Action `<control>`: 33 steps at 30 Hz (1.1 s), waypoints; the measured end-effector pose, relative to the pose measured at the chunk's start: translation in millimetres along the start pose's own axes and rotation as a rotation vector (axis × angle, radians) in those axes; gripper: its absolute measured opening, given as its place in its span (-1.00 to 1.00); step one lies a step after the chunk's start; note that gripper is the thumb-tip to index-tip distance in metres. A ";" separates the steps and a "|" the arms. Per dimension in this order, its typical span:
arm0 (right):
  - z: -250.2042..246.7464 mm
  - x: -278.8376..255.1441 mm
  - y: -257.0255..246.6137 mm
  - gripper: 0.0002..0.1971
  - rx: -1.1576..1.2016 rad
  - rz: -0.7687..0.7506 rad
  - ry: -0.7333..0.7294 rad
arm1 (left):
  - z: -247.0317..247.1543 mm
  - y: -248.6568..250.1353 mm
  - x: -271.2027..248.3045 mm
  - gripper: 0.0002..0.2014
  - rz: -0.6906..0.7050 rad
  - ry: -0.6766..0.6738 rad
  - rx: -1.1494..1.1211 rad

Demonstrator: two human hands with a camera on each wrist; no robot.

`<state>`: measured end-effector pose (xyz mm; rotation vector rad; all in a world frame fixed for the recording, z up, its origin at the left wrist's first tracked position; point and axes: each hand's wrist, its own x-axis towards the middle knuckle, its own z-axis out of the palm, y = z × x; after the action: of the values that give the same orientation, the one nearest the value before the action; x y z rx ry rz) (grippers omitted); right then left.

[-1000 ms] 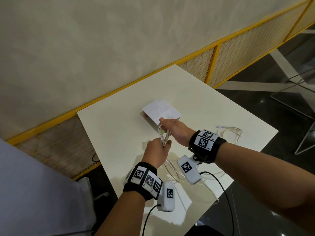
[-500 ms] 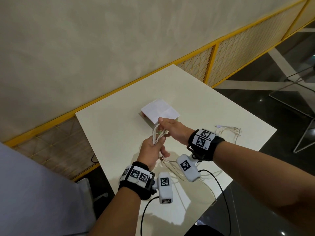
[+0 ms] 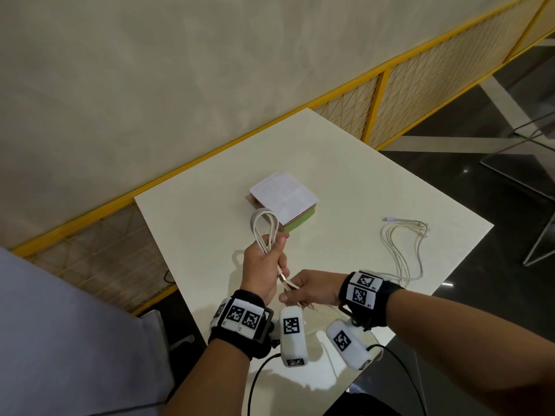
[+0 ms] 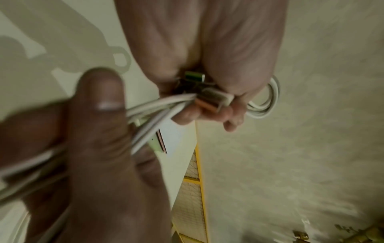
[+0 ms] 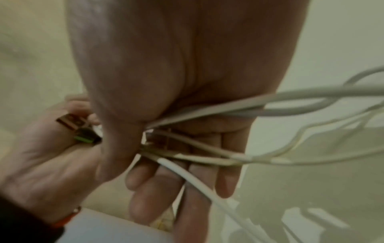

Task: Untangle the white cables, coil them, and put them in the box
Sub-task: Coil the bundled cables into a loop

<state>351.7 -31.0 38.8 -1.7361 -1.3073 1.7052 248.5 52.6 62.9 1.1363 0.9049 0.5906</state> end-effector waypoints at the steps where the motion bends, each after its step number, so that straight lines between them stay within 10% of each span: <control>1: -1.3 -2.7 2.1 -0.58 0.011 0.014 -0.028 | -1.3 -0.4 0.8 -0.86 0.010 0.013 0.005; 10: -28.6 -23.5 -6.0 -0.55 -0.478 0.174 0.053 | -6.6 -8.7 0.5 -0.79 0.022 0.213 0.138; 17: -45.3 -36.5 -29.1 -0.78 -0.751 -0.007 0.338 | -19.2 -15.7 4.1 -0.79 -0.009 0.150 0.351; 24: -32.8 -26.4 -53.5 -0.78 -0.872 -0.341 0.642 | -3.5 -8.2 -6.4 -0.57 -0.057 0.023 0.379; 33: -22.2 -20.8 -59.2 -0.56 -0.697 -0.283 0.751 | 2.3 -1.6 -10.6 -0.31 -0.104 -0.041 0.453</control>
<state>355.3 -10.9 102.2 -2.0874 -1.7221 0.3386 244.8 42.5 65.0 1.4889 1.0875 0.2797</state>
